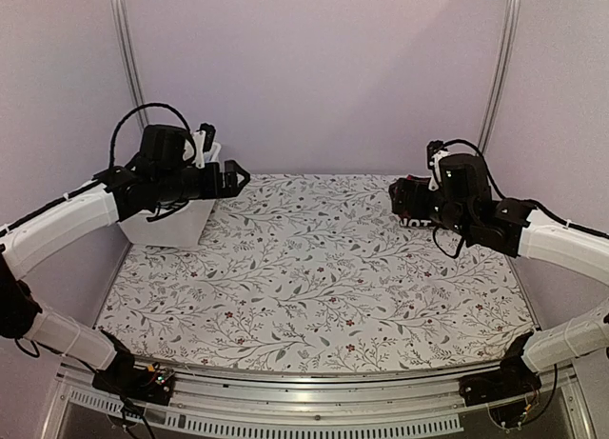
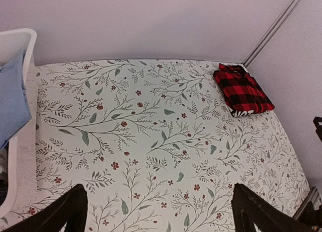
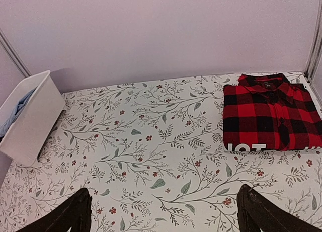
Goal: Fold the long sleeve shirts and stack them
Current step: Pick up the square-folded shirt from the bin.
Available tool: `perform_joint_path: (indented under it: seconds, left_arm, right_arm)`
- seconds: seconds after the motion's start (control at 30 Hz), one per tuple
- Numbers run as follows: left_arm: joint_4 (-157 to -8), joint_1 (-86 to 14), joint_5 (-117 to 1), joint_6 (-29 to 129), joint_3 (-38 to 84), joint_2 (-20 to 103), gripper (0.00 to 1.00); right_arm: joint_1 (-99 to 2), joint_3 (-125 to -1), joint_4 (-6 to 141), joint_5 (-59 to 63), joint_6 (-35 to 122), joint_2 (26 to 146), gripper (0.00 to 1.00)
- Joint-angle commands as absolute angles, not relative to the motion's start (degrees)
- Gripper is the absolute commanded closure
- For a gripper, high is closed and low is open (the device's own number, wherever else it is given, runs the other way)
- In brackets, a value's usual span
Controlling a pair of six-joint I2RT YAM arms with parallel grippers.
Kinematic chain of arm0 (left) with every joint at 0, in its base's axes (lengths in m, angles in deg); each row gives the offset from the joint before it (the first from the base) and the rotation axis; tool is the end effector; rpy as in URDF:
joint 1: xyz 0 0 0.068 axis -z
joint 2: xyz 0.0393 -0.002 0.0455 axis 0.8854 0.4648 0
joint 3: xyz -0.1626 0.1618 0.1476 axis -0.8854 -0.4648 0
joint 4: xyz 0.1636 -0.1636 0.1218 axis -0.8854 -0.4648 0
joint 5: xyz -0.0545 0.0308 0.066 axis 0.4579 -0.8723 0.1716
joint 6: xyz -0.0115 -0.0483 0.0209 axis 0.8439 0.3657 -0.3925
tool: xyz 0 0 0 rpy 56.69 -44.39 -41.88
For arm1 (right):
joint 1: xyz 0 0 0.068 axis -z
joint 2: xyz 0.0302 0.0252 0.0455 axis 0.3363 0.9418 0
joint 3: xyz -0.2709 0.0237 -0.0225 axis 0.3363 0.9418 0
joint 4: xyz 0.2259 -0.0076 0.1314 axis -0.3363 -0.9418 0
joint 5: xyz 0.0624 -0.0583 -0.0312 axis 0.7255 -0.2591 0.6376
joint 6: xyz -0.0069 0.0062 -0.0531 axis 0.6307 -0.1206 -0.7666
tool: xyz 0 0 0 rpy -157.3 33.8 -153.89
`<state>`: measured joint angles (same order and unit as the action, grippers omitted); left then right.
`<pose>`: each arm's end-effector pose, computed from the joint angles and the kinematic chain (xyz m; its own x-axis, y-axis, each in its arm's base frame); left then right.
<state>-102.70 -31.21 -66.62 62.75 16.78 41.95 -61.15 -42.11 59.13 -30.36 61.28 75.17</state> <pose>0.2608 -0.1572 0.3344 -0.5765 -0.1271 -0.8071 0.3073 0.8816 -0.3584 0.2195 0.1743 0.3110 -0.4121 0.1391 -0.9005 -0.1600 0.9619 0.2218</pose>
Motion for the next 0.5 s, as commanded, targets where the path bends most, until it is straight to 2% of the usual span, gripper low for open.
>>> perform_joint_path:
  seconds: [0.0,0.27,0.47]
  left_arm:
    - [-103.93,-31.18,-67.8,62.19,19.85,42.63,0.0]
    - [-107.34,-34.04,-67.87,61.66,24.67,43.27,0.0]
    - [-112.42,-41.11,-68.33,61.4,31.08,45.81,0.0]
  right_arm:
    - [-62.09,-45.29,57.35,-30.23,63.14,76.15,0.01]
    - [-62.62,-47.04,55.56,-29.12,63.5,76.57,0.01]
    - [-62.77,-47.72,54.72,-27.32,62.56,76.99,0.01]
